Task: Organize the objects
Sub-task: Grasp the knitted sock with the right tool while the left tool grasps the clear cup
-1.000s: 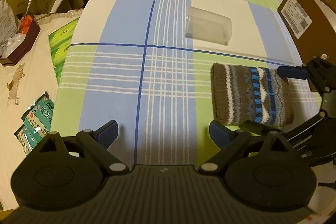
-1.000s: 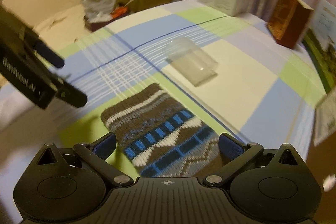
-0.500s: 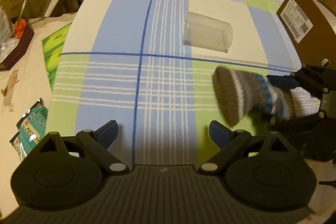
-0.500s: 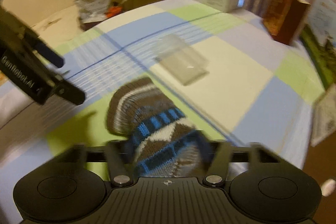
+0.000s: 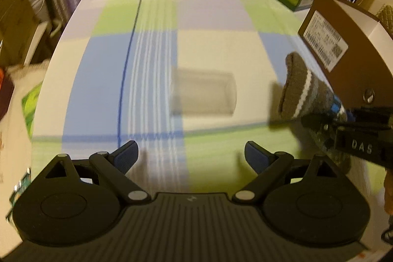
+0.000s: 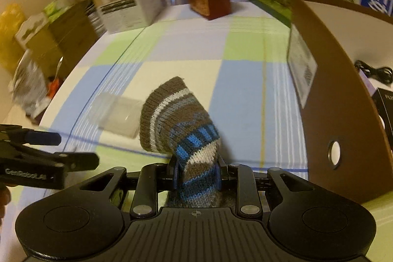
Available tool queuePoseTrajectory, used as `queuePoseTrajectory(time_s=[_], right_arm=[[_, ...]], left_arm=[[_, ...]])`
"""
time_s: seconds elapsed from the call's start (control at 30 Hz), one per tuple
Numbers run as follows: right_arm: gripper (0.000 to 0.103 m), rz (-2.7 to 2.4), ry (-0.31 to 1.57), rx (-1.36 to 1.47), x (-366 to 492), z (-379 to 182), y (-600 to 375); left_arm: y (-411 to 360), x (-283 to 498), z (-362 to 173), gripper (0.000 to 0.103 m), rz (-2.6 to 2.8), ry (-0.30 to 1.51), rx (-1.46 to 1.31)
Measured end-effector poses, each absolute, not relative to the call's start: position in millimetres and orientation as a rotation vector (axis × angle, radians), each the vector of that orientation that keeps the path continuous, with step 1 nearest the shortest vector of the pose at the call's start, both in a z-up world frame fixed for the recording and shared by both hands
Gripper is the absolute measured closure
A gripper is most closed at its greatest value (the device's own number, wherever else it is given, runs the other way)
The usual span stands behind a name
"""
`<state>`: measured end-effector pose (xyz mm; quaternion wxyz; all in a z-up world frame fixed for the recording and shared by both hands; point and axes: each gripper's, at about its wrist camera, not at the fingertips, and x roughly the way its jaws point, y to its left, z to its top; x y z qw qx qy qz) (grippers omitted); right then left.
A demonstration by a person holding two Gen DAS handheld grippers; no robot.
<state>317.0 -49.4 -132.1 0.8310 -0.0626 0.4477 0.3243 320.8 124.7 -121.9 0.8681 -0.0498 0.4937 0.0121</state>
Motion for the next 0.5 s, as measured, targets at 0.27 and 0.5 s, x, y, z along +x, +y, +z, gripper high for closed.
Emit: queuePoseTrajectory(time_s=[0.27, 0.5], right_arm=[[0.079, 0.637, 0.968, -0.077, 333.7, -129.6, -46.0], [0.079, 0.634, 0.974, -0.072, 333.9, -132.3, -50.6]], left_arm=[[114.5, 365.7, -129.8, 0.014, -0.009, 1.005, -0.057], [112.4, 384.3, -139.4, 0.034, -0.006, 1.029, -0.04]])
